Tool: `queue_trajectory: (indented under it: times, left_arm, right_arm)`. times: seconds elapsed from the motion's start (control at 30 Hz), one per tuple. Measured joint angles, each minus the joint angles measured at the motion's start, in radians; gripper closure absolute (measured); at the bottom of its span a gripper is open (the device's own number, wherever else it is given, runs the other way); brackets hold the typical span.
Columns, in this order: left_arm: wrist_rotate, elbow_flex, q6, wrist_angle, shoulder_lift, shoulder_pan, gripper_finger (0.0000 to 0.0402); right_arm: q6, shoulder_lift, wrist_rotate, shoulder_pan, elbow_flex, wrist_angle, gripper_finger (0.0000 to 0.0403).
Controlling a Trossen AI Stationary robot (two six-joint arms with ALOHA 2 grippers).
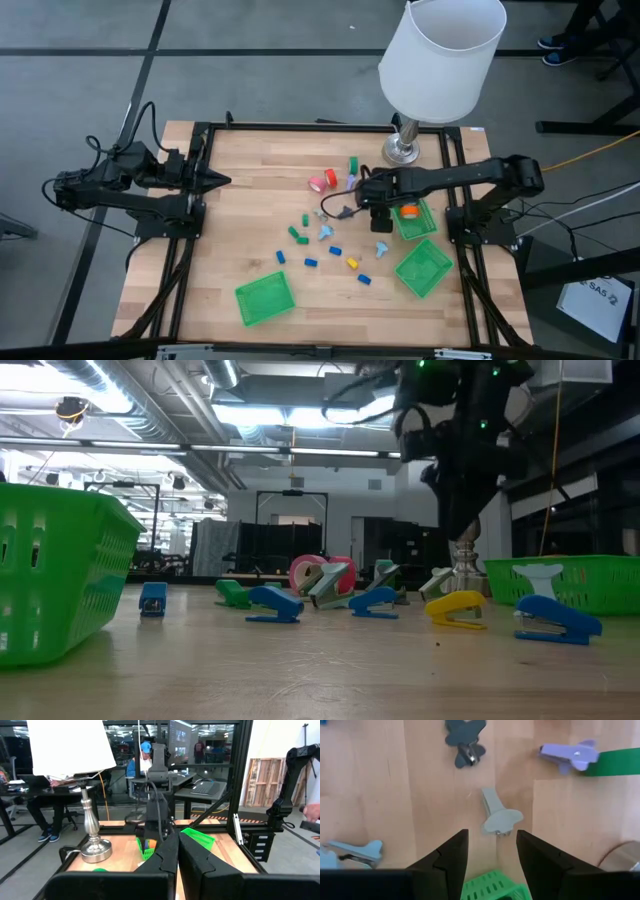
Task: Pick and place Stapler, Stapler remover, tape
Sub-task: Put the right gray staple remover into the bottom right green bin
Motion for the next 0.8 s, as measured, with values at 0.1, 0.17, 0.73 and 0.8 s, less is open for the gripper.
queue_trajectory:
  times: [0.1, 0.17, 0.73, 0.8]
  left_arm:
    - [0.0, 0.0, 0.0, 0.0, 0.0, 0.0, 0.0393]
    - [0.0, 0.0, 0.0, 0.0, 0.0, 0.0, 0.0395]
    - [0.0, 0.0, 0.0, 0.0, 0.0, 0.0, 0.0394]
    - [0.0, 0.0, 0.0, 0.0, 0.0, 0.0, 0.0393]
  right_arm:
    - [-0.046, 0.036, 0.0, 0.001, 0.0, 0.001, 0.023]
    - [-0.084, 0.054, 0.0, 0.005, -0.013, 0.012, 0.023]
    - [-0.316, 0.076, 0.208, 0.084, -0.138, 0.211, 0.0236]
    - [-0.318, 0.076, 0.233, 0.084, -0.151, 0.221, 0.0244]
